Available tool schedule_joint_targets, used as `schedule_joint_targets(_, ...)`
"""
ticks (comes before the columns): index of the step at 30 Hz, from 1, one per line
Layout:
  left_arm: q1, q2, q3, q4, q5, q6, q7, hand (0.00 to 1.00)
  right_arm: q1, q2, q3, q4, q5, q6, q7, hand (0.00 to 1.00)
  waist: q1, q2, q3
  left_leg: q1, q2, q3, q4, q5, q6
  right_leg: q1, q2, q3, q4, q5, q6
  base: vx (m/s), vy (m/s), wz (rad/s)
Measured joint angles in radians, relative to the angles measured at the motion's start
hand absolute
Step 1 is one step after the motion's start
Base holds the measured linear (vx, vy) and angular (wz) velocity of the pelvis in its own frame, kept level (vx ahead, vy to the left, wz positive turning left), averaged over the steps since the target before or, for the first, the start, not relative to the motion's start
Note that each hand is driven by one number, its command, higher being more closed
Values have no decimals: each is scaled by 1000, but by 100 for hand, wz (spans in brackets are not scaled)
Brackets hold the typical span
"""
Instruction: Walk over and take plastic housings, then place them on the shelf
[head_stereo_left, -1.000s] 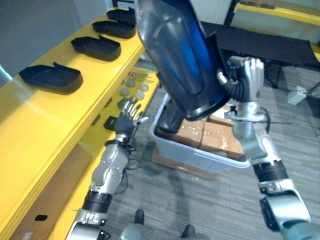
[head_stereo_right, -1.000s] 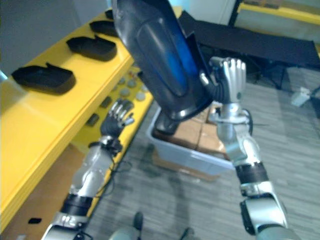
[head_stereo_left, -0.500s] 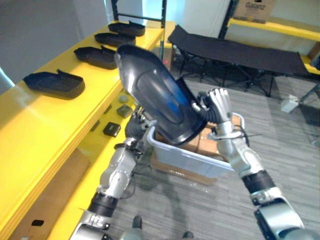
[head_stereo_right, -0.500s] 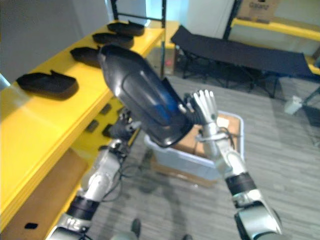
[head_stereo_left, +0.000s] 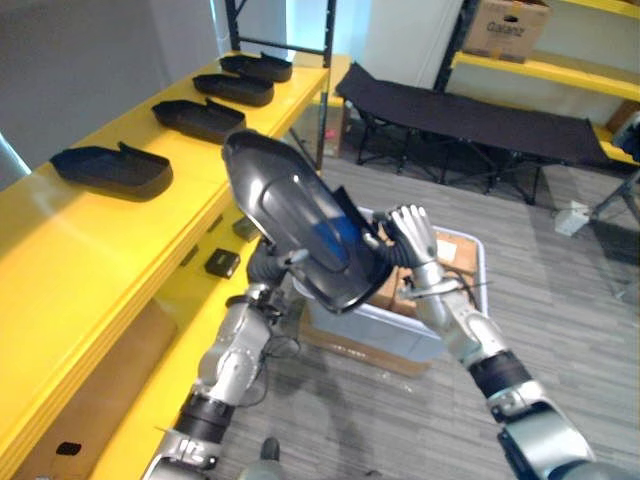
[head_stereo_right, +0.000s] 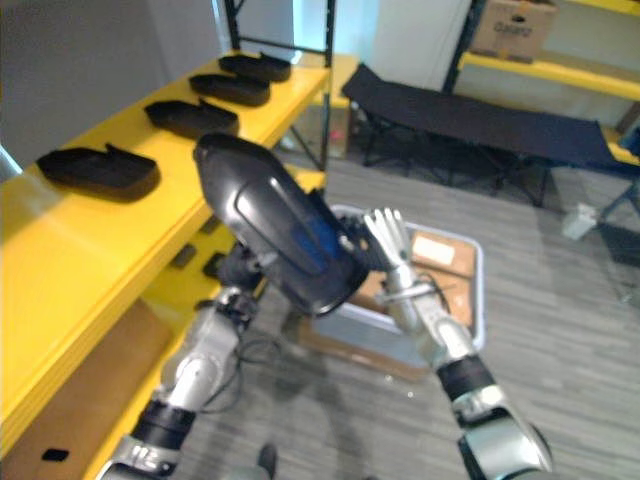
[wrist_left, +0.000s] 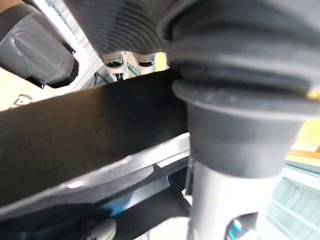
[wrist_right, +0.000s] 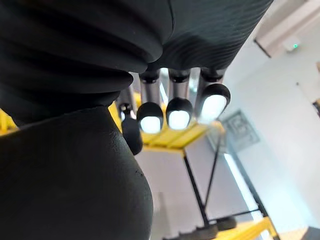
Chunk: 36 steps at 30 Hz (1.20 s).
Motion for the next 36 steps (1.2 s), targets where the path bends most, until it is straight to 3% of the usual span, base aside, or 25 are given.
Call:
schedule_joint_targets(16,26,6,19,32,109,-7,44,100,15,32,70,-47,58,-18,-58,100,-1,1,-2,5,1,2,4,0,0,1,2,13,-5,6,-1,-2,-1,0)
schedule_joint_targets(22,26,5,21,30,52,-87,44,100,16,59,88,-88,101,-18,-61,100,-2,8,-7,6,0,5,4,-1,0,-1,2,15,-6,6,-2,0,0,0)
schedule_joint_targets(29,39,-17,61,-12,26,-116,44,100,24,81,129,-126,116,-26,-84,100,-4,37,-25,7,-6,24,4,-1,1,-10,-6,17,-2,6,-1,-1,2,-4)
schedule_joint_targets(30,40,-23,65,-17,26,-118,45,100,27,81,132,-132,116,-32,-84,0,-4,37,-25,6,-7,26,4,-1,1,-12,-7,18,0,5,-2,-17,0,-7)
schedule_joint_targets(36,40,-37,71,-41,21,-122,44,100,58,101,165,-153,164,-79,-86,0,-20,37,-25,6,-13,25,3,-1,1,-18,-13,18,11,-3,-9,0,0,0)
